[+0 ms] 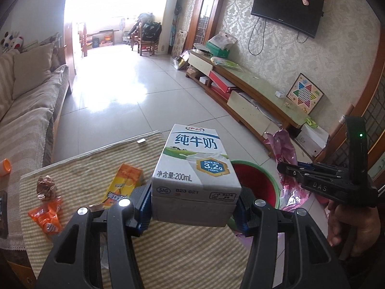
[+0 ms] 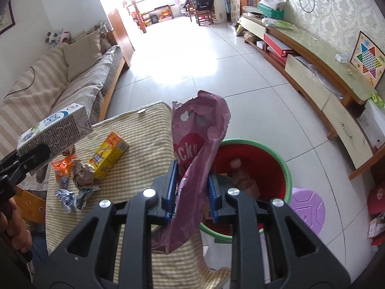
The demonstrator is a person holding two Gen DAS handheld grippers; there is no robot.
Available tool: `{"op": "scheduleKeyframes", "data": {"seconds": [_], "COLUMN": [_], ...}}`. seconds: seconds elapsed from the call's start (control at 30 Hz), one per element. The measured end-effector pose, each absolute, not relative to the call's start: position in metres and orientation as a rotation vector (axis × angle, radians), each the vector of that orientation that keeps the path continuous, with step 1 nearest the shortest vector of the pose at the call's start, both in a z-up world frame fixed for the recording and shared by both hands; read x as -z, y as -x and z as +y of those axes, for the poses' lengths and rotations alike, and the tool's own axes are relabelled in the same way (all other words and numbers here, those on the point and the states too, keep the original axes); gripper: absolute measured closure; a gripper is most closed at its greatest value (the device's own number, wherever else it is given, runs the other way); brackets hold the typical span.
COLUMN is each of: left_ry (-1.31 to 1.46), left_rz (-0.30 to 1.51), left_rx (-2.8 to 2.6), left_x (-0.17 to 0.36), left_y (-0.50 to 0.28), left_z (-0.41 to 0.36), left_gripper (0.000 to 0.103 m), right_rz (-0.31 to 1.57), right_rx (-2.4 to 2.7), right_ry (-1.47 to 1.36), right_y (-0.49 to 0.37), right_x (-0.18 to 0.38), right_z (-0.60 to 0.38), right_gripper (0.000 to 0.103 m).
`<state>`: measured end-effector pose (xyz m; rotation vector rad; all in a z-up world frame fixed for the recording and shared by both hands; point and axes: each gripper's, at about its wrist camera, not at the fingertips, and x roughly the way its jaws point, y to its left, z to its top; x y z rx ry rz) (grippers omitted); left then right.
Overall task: Collect trash
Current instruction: 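Carry the pink wrapper and milk carton over the red bucket, then open both tools to drop the wrapper and carton into the bucket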
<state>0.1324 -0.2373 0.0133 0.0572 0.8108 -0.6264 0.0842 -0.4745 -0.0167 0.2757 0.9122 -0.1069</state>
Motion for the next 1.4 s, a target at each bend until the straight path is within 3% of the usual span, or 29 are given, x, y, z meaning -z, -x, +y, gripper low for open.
{"op": "scheduleKeyframes", "data": {"seconds": [0.53, 1.1, 1.17, 1.2, 1.23, 1.3, 1.33, 1.4], "left_ry": [-0.118, -0.128, -0.116, -0.104, -0.087, -0.059, -0.047, -0.030], "left_rz": [0.860, 0.920, 0.930, 0.928, 0.918, 0.905, 0.904, 0.901], "left_rx": [0.812, 0.838, 0.840, 0.833, 0.828, 0.819, 0.815, 0.800], "left_x": [0.016, 0.035, 0.036, 0.036, 0.034, 0.031, 0.030, 0.029], "left_y": [-0.118, -0.132, -0.135, -0.137, -0.138, -0.140, -0.141, -0.143], "left_z": [-0.356, -0.387, -0.387, -0.386, -0.383, -0.378, -0.375, -0.370], "left_gripper": [0.052, 0.051, 0.045, 0.029, 0.020, 0.015, 0.014, 0.012], "right_rz": [0.935, 0.972, 0.973, 0.973, 0.972, 0.973, 0.973, 0.976], "right_rx": [0.231, 0.282, 0.290, 0.295, 0.297, 0.298, 0.299, 0.307], "right_ry": [-0.270, -0.268, -0.267, -0.268, -0.268, -0.268, -0.267, -0.262], "right_y": [-0.069, -0.068, -0.068, -0.069, -0.069, -0.070, -0.069, -0.071], "right_x": [0.024, 0.034, 0.035, 0.035, 0.035, 0.036, 0.036, 0.037], "right_z": [-0.527, -0.544, -0.544, -0.544, -0.544, -0.545, -0.545, -0.544], "right_gripper": [0.080, 0.079, 0.077, 0.077, 0.077, 0.074, 0.067, 0.040]}}
